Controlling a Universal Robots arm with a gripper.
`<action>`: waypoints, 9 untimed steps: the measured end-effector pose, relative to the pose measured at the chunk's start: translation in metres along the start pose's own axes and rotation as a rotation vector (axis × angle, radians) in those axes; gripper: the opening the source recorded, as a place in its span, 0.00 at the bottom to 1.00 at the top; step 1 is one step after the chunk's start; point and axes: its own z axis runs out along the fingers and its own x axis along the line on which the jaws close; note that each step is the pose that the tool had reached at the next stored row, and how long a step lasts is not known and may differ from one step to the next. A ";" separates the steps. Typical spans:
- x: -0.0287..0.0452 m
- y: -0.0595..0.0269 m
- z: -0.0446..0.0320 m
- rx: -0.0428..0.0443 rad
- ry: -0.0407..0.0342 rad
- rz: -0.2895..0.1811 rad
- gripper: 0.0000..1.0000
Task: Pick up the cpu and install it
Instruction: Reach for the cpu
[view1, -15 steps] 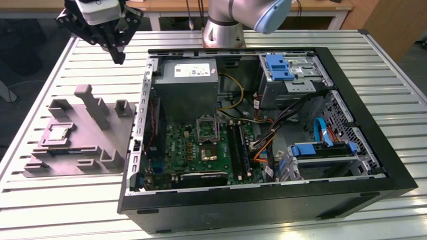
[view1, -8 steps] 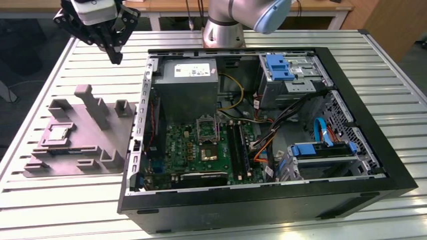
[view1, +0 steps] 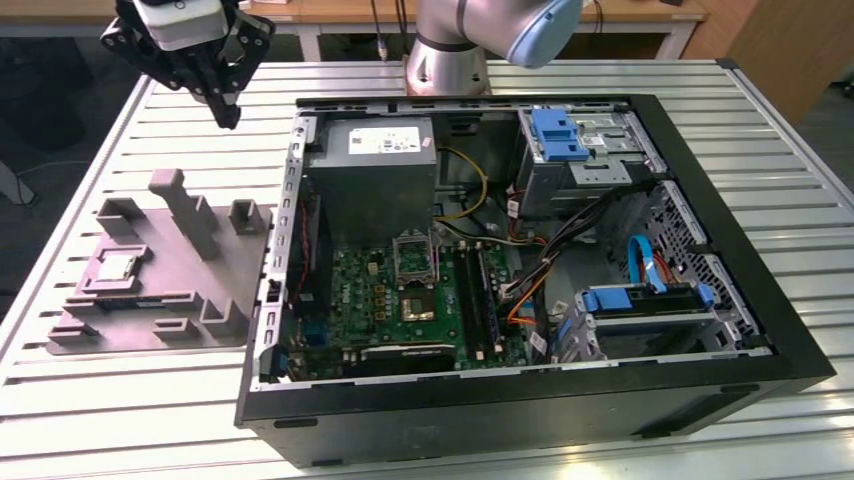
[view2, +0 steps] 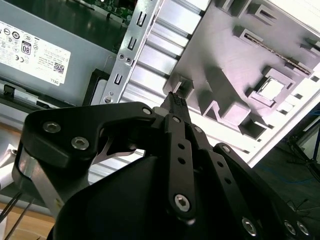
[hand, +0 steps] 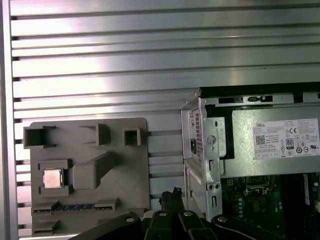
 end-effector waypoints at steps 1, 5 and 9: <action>0.0004 0.0000 0.0000 0.0000 0.0000 0.000 0.11; 0.0022 -0.0002 -0.0001 0.0000 0.0000 0.000 0.11; 0.0043 -0.0003 -0.0001 0.0000 0.0000 0.000 0.11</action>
